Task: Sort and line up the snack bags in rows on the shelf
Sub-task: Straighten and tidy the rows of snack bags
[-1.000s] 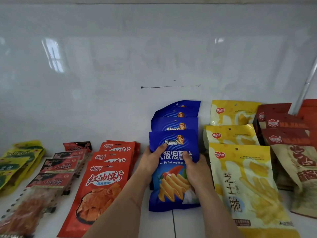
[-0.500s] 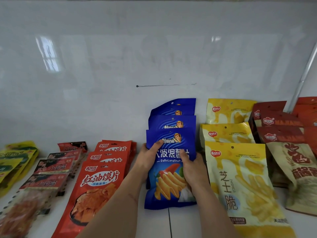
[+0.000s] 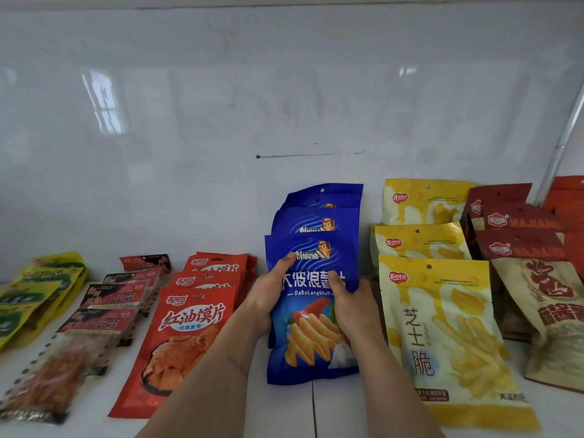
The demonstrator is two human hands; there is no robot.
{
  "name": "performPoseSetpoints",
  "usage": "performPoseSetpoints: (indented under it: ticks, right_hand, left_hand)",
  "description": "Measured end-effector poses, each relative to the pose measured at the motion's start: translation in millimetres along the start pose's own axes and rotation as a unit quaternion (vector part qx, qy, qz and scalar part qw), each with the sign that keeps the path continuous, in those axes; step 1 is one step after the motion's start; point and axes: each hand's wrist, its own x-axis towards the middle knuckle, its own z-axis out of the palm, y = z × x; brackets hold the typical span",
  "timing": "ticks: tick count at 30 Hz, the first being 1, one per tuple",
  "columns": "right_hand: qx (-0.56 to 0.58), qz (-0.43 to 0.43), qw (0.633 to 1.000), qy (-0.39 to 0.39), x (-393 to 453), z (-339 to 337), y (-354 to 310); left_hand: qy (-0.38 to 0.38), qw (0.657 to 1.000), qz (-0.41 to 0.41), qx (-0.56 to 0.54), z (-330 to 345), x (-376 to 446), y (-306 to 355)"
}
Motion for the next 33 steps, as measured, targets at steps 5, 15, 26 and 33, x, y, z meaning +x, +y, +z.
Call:
performPoseSetpoints:
  ticks: [5, 15, 26, 33]
  right_hand:
    - [-0.001, 0.004, 1.0, -0.003, -9, -2, -3]
    - [-0.129, 0.01, 0.991, -0.016, -40, -13, -1]
    - [-0.209, -0.017, 0.976, -0.065, -55, -22, 7]
    - [-0.207, -0.019, 0.977, -0.041, -72, -23, 0]
  left_hand:
    - [0.002, 1.0, -0.019, 0.012, 0, -14, 4]
    - [0.002, 0.998, -0.055, 0.028, -7, -51, -1]
    - [0.046, 0.985, -0.083, 0.145, -12, -57, -4]
    - [0.106, 0.988, 0.068, 0.087, -13, -53, -9]
